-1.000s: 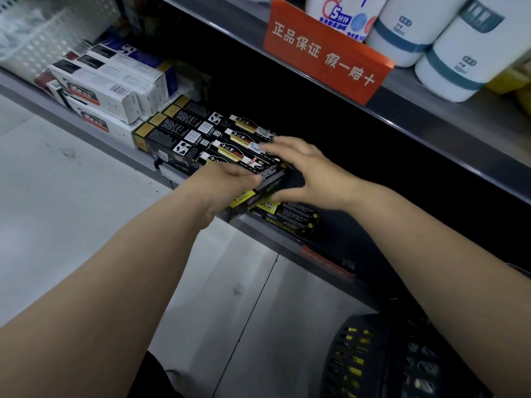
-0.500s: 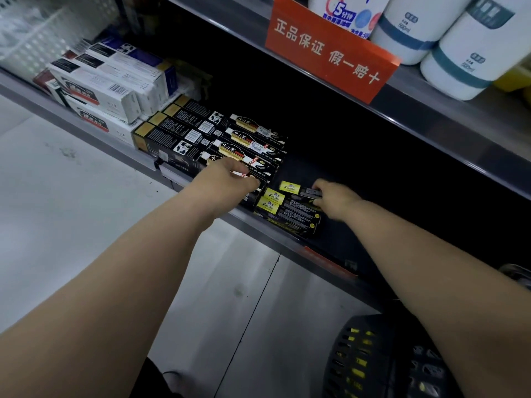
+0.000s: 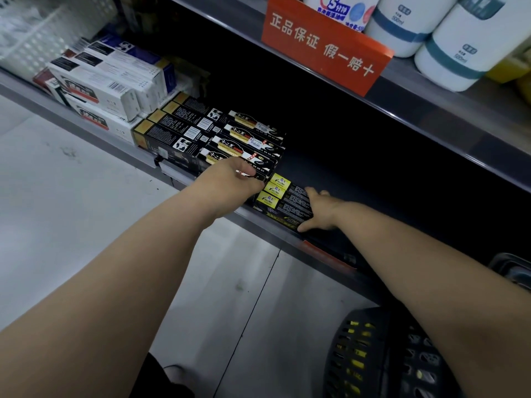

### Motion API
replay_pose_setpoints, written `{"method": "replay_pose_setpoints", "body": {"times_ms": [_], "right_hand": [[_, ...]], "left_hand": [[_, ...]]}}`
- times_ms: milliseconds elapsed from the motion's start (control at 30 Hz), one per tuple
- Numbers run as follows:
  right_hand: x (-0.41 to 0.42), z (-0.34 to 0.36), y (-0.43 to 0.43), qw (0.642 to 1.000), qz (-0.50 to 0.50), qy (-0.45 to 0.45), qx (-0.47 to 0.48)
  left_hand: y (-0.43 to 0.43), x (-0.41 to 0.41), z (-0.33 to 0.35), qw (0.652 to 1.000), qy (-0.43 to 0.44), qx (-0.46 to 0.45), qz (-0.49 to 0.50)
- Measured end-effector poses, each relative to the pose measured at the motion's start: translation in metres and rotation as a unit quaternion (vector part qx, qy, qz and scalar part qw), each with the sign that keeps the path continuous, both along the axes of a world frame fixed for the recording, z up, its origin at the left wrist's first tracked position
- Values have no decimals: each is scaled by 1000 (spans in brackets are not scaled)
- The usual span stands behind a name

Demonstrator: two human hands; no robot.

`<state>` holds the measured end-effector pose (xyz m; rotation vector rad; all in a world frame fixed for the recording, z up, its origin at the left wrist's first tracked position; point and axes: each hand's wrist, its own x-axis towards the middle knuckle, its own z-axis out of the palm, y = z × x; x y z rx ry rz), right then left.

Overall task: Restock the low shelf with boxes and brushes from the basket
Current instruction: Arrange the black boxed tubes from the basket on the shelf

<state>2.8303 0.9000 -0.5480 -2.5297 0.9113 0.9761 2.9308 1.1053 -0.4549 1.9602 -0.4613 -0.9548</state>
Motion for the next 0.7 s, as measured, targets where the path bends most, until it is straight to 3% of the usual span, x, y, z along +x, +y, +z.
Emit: {"method": "replay_pose_setpoints", "body": {"times_ms": [267, 400, 533, 700], "right_hand": [[-2, 3, 1, 1000, 10, -11, 2], [5, 37, 1, 999, 29, -10, -29], [-10, 112, 6, 993, 25, -112, -10], [-102, 184, 37, 952, -77, -275, 106]], "left_hand": [[0, -4, 6, 1000, -17, 0, -15], [-4, -17, 16, 997, -41, -15, -67], [-13, -49, 39, 976, -111, -78, -170], [-17, -104, 65, 923, -197, -150, -295]]}}
